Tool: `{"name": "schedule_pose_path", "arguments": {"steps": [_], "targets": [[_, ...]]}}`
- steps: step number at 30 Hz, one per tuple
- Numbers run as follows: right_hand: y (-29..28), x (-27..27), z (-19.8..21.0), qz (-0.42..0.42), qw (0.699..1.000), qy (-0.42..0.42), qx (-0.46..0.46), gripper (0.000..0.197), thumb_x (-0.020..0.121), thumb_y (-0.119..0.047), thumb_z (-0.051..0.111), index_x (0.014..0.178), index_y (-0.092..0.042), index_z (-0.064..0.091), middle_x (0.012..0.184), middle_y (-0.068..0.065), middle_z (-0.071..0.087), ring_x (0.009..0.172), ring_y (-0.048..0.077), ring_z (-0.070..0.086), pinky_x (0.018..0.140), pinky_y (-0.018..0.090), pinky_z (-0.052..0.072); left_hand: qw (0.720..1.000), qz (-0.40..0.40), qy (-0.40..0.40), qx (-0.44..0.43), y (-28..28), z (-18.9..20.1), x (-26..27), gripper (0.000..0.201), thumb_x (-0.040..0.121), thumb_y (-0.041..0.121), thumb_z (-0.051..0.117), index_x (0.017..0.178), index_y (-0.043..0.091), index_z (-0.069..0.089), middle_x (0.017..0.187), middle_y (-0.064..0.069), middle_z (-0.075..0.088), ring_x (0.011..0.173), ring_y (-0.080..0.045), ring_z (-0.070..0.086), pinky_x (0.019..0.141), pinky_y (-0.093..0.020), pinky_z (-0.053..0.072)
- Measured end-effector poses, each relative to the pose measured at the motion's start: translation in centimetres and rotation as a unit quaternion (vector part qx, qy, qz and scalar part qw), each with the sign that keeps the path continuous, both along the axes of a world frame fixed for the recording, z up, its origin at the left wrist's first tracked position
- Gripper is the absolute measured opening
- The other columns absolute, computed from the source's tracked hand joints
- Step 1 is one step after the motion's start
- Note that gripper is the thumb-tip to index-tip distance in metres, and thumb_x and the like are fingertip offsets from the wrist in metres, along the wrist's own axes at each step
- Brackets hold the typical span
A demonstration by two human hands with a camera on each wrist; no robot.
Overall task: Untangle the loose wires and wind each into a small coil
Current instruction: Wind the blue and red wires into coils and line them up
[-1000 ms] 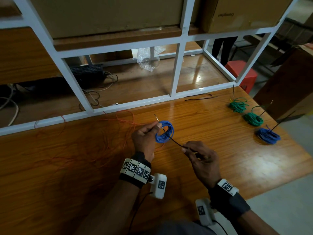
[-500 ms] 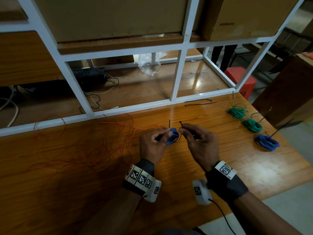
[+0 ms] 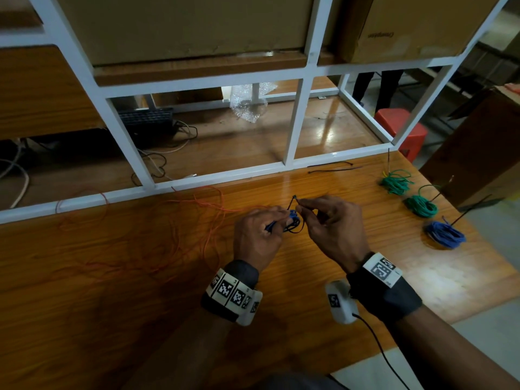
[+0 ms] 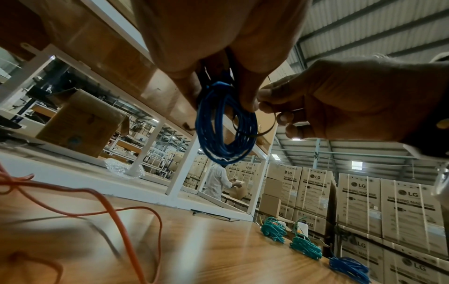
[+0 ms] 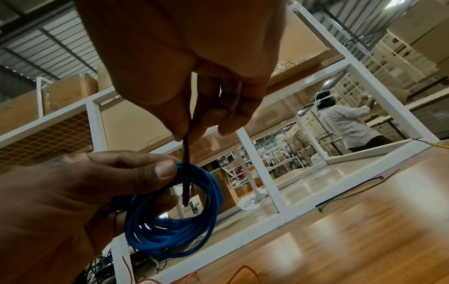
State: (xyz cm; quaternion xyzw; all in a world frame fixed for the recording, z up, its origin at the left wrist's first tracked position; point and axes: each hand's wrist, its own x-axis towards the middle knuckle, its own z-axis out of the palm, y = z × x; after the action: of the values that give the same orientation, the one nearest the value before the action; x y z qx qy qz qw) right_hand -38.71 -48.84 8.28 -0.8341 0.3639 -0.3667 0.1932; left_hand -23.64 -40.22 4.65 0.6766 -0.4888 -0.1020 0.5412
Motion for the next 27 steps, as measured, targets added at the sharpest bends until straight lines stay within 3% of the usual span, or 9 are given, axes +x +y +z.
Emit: {"name": "schedule_pose_path", "arguments": {"steps": [5, 8, 14, 18, 21, 27], "targets": [[-0.04, -0.08, 0.36, -0.004, 0.997, -0.008, 0.081, 0.014, 0.092, -0.028, 0.075, 0.105, -0.024, 0.082, 0.091, -0.007, 0.077, 0.070, 0.007, 0.064, 0.058, 0.037, 0.056, 0.999, -0.016, -0.027, 0.004, -0.01, -0.55, 0.07, 0.012, 0.084, 0.011, 0.077, 0.094, 0.017, 0.081, 0.101, 0.000, 0.077, 0.096, -0.015, 0.069, 0.081, -0.030, 0.058], [-0.15, -0.23, 0.30, 0.001, 0.993, -0.016, 0.116, 0.014, 0.093, -0.028, 0.075, 0.105, -0.025, 0.082, 0.094, -0.010, 0.077, 0.073, 0.003, 0.063, 0.058, 0.027, 0.052, 0.999, -0.016, -0.035, 0.006, 0.00, -0.60, 0.12, 0.013, 0.083, 0.010, 0.077, 0.093, 0.017, 0.081, 0.101, 0.001, 0.077, 0.097, -0.015, 0.069, 0.082, -0.030, 0.058], [0.46, -0.25, 0.41, 0.010, 0.997, -0.037, 0.063, 0.015, 0.093, -0.023, 0.075, 0.106, -0.019, 0.082, 0.086, -0.010, 0.074, 0.066, 0.002, 0.062, 0.055, 0.021, 0.047, 0.998, -0.020, -0.051, 0.012, 0.02, -0.14, 0.10, 0.013, 0.082, 0.009, 0.078, 0.090, 0.019, 0.081, 0.099, 0.004, 0.077, 0.094, -0.007, 0.066, 0.079, -0.018, 0.051], [0.50, -0.13, 0.60, 0.006, 1.000, 0.004, 0.023, 0.016, 0.093, -0.024, 0.075, 0.106, -0.019, 0.082, 0.086, -0.005, 0.076, 0.065, 0.007, 0.061, 0.054, 0.031, 0.054, 0.997, -0.029, -0.068, 0.012, 0.05, -0.17, 0.16, 0.009, 0.082, 0.011, 0.078, 0.088, 0.018, 0.081, 0.098, 0.004, 0.077, 0.093, -0.011, 0.068, 0.078, -0.019, 0.052], [0.65, -0.08, 0.74, 0.003, 0.998, 0.066, -0.007, 0.015, 0.091, -0.025, 0.075, 0.104, -0.022, 0.083, 0.087, -0.004, 0.077, 0.069, 0.009, 0.058, 0.059, 0.033, 0.054, 0.997, -0.021, -0.069, 0.000, 0.07, -0.44, 0.24, 0.011, 0.082, 0.010, 0.079, 0.089, 0.018, 0.081, 0.098, 0.002, 0.077, 0.091, -0.012, 0.069, 0.075, -0.022, 0.054], [0.79, -0.03, 0.37, 0.032, 0.996, 0.072, 0.042, 0.014, 0.093, -0.030, 0.071, 0.100, -0.028, 0.082, 0.089, -0.011, 0.078, 0.071, 0.007, 0.063, 0.059, 0.038, 0.057, 0.997, -0.024, -0.068, -0.005, -0.02, -0.42, 0.38, 0.012, 0.082, 0.012, 0.078, 0.090, 0.019, 0.081, 0.098, 0.003, 0.077, 0.089, -0.011, 0.068, 0.075, -0.025, 0.056]]}}
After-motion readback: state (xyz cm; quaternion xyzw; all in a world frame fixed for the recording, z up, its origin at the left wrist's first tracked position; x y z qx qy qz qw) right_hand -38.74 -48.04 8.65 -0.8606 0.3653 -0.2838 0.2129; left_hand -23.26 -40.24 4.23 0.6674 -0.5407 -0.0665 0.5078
